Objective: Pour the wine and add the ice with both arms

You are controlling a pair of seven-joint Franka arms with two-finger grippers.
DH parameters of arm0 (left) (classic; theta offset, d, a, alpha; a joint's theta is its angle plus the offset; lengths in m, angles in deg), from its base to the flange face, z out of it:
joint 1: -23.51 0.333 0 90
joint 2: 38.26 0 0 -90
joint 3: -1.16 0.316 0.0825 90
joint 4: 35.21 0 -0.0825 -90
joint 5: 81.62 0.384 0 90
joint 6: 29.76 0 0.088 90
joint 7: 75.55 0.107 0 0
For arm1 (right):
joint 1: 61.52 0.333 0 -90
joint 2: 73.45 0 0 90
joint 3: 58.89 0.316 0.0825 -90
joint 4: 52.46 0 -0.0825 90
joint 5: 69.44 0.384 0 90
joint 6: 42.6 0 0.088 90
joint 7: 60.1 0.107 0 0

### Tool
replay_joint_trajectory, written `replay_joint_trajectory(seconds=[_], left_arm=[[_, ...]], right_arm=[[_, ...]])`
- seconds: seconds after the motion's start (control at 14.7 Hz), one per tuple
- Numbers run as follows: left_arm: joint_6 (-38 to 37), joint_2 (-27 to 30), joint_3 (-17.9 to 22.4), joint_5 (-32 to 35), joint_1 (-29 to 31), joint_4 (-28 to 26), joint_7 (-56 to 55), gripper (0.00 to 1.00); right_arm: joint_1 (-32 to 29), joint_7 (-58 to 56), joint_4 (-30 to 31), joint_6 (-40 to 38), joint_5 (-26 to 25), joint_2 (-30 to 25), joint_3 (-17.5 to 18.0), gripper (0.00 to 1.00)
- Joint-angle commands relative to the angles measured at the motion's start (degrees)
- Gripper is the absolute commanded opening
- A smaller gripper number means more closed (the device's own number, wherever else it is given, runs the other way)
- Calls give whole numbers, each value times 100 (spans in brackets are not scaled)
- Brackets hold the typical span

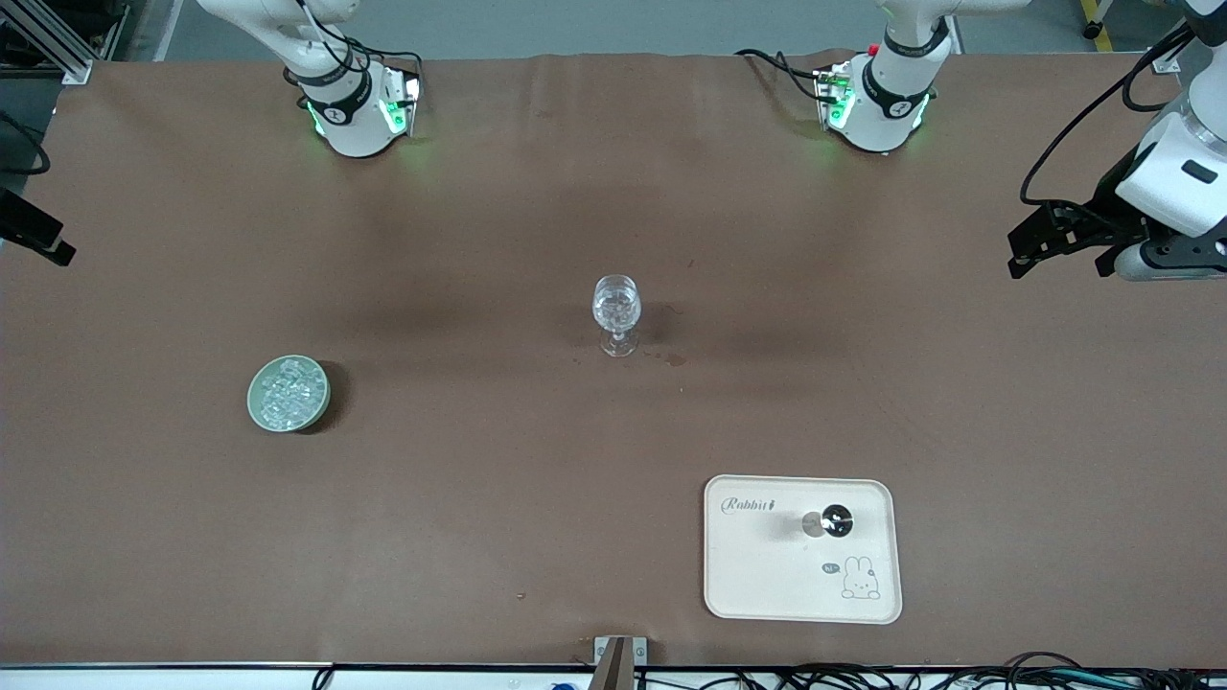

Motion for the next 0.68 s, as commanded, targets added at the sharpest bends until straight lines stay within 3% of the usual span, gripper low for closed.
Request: replay_joint_trajectory(seconds=[0.0,0.61], left_arm=[[-255,-121,-31,-48,5,309,-74,100],[-511,-113,-31,-215,5,328,23,100]], right_arm=[[-47,-59,103,-17,71,-135,32,100],[-56,-59,103,-17,71,-135,23,100]])
